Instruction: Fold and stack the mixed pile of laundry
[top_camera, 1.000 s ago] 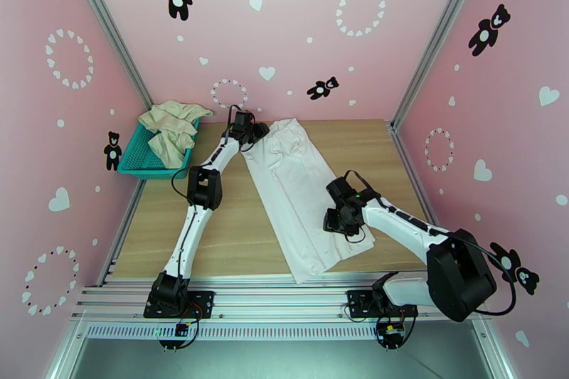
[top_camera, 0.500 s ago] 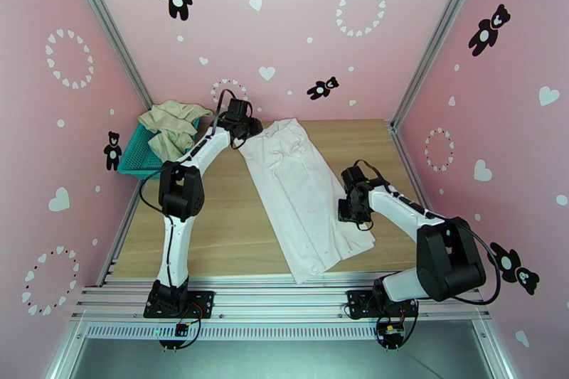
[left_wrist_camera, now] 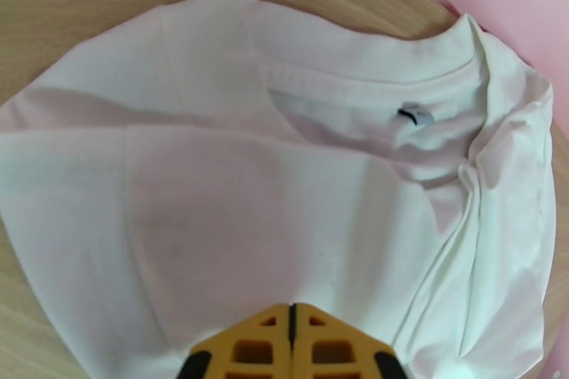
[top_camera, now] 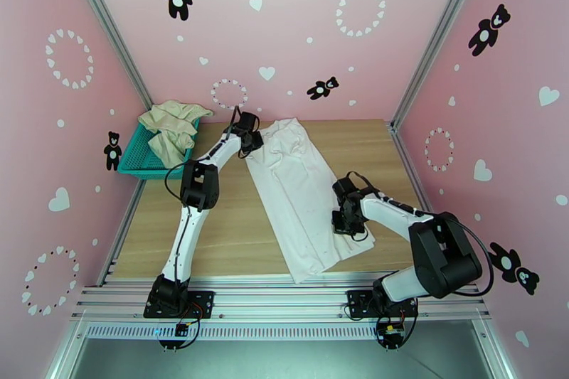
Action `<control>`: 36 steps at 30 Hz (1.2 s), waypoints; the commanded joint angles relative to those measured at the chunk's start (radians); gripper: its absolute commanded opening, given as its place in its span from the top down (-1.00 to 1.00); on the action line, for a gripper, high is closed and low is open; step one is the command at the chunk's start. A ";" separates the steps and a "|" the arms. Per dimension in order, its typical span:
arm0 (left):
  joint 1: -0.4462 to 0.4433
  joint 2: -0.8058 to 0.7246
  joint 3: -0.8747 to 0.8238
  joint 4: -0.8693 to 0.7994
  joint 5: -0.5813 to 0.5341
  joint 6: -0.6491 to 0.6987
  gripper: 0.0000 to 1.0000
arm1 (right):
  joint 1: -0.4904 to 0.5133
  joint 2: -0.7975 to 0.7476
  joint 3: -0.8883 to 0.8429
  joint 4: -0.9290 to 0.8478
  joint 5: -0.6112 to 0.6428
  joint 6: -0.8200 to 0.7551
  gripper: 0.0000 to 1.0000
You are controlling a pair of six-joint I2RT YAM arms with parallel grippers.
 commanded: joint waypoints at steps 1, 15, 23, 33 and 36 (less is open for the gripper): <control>0.003 0.129 0.123 -0.022 0.096 -0.052 0.99 | 0.068 -0.004 -0.031 0.005 -0.023 0.083 0.62; -0.054 0.297 0.253 0.366 0.338 -0.206 0.89 | 0.409 0.029 -0.030 0.019 -0.005 0.288 0.62; -0.057 0.259 0.278 0.386 0.327 -0.185 0.89 | 0.419 -0.015 0.056 -0.093 0.093 0.250 0.57; -0.054 -0.134 -0.066 0.328 0.280 -0.012 0.37 | 0.115 -0.057 0.310 -0.112 0.101 -0.099 0.49; -0.057 -0.259 -0.217 0.348 0.268 0.015 0.29 | -0.013 0.030 0.429 -0.051 0.080 -0.191 0.50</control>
